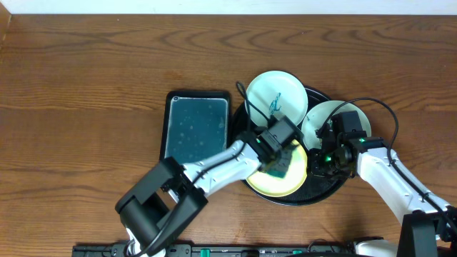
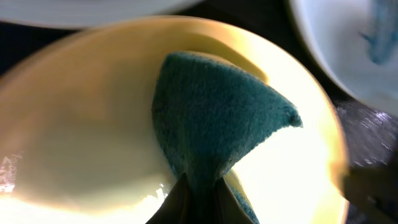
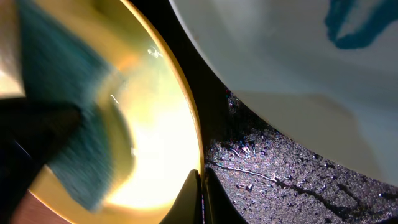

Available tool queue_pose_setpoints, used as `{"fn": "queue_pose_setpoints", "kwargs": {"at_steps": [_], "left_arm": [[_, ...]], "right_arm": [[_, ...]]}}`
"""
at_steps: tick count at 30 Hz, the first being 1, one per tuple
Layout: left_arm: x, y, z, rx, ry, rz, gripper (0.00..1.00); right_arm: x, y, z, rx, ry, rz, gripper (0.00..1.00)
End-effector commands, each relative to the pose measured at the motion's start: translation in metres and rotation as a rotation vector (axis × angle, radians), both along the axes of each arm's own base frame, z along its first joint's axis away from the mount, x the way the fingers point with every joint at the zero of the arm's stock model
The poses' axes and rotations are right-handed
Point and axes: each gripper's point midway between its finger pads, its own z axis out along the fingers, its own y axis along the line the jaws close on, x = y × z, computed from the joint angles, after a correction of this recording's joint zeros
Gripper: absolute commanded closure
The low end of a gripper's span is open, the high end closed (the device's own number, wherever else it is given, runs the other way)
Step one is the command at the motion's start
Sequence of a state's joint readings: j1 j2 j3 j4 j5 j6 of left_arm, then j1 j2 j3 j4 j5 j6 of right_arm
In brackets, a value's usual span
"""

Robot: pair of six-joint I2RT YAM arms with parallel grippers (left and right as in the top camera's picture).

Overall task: Clean dirty plates on tray and stack at the side
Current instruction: 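Scrub the yellow plate's blue marks with the sponge in the left gripper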

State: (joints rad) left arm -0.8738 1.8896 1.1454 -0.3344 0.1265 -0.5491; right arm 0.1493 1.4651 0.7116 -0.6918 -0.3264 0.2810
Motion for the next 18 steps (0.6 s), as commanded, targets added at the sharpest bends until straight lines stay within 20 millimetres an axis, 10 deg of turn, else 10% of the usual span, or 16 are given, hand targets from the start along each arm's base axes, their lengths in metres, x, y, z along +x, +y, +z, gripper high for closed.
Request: {"fn": "queue_pose_setpoints", "kwargs": {"at_steps": [1, 11, 18], "left_arm": [[0.026, 0.059, -0.026, 0.168, -0.013, 0.123, 0.92], [0.01, 0.036, 0.048, -0.11, 0.049, -0.011, 0.93], [0.008, 0.073, 0.096, -0.037, -0.074, -0.013, 0.92]], "right_arm": [[-0.001, -0.003, 0.0, -0.03, -0.006, 0.006, 0.99], [-0.001, -0.003, 0.0, -0.031, -0.009, 0.013, 0.88], [-0.002, -0.003, -0.001, -0.031, -0.007, 0.014, 0.78]]}}
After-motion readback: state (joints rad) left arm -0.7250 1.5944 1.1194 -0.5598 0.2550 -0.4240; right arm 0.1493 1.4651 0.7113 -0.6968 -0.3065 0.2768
